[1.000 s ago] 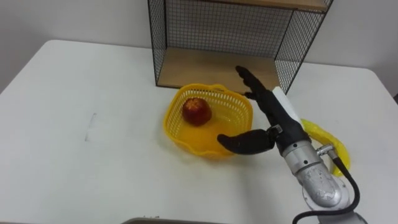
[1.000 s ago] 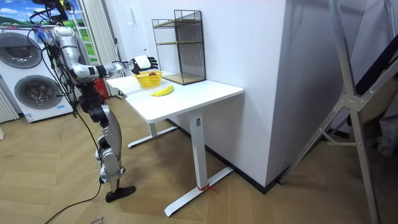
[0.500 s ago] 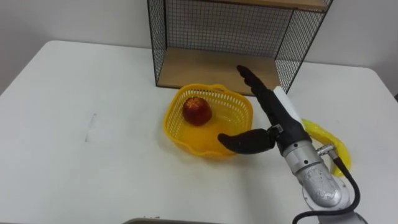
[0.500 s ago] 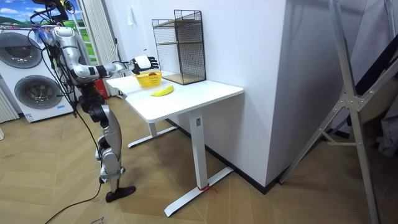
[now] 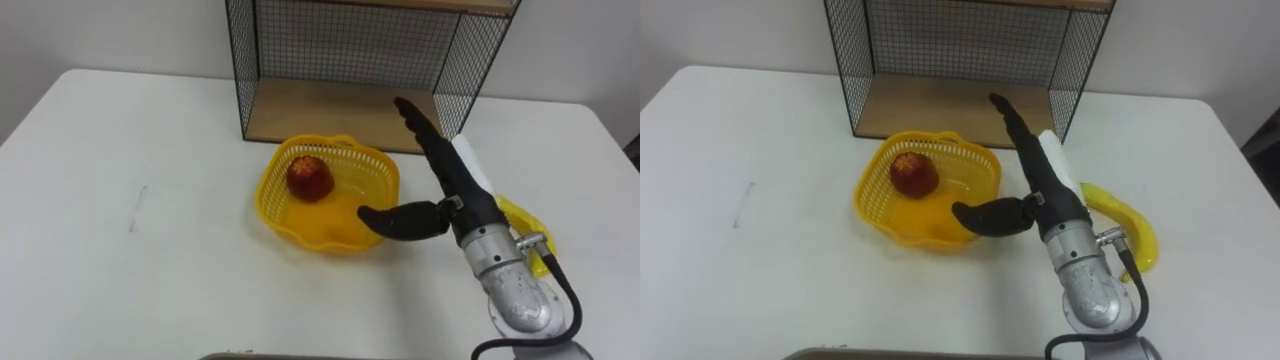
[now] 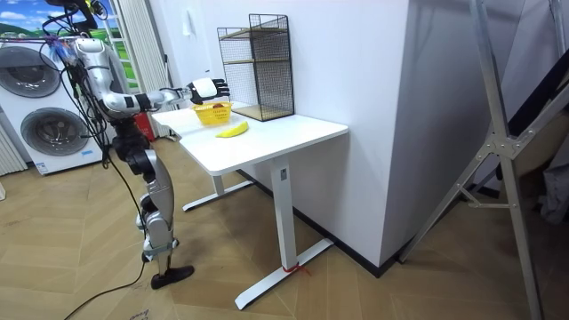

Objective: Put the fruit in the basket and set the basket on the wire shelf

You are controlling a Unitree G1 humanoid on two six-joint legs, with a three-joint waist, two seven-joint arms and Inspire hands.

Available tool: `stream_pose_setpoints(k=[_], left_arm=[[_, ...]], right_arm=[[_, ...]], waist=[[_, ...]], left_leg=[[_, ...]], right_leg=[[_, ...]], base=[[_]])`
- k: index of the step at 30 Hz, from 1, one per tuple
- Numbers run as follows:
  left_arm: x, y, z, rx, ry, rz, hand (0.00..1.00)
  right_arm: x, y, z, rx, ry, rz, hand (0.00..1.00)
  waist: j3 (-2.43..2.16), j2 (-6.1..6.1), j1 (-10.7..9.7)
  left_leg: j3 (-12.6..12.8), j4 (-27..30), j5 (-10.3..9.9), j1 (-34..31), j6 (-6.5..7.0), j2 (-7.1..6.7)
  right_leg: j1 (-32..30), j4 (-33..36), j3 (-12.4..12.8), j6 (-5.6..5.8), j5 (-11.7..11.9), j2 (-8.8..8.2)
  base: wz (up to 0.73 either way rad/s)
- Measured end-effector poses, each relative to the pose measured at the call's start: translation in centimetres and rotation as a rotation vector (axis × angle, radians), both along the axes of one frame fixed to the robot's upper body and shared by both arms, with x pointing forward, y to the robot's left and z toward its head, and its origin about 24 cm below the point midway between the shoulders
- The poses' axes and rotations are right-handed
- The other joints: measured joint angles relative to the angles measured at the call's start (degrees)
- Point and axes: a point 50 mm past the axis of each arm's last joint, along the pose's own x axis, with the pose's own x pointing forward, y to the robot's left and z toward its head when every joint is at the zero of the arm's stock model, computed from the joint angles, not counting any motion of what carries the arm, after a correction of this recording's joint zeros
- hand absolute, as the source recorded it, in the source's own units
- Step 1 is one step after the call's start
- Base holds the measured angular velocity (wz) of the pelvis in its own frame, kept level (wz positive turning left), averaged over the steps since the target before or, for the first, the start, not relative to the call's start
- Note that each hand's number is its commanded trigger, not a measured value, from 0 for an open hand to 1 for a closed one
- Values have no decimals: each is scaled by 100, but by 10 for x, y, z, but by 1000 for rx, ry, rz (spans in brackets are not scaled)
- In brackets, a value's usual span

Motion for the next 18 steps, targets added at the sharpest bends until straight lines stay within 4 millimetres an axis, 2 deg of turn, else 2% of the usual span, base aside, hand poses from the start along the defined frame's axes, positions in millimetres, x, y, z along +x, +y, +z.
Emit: stream_pose_setpoints(k=[9,11,18], left_arm=[[-6,5,1,11,0,53,0],[-9,8,2,17,0,78,0],[-13,9,3,19,-6,81,0]], right_arm=[[2,-47,14,167,-77,-264,0],[1,-58,17,187,-102,-326,0],[-1,-75,12,182,-104,-434,0]], waist=[[5,25,-96],[-10,39,-92],[-23,-13,-102]], left_leg=[[9,-3,0,11,0,1],[37,-8,0,25,0,4],[67,-40,0,82,0,6]], right_leg=[[7,-11,-5,0,0,1],[0,-3,36,0,0,7],[18,-4,71,0,0,13]], base=[[-1],[-7],[-3]])
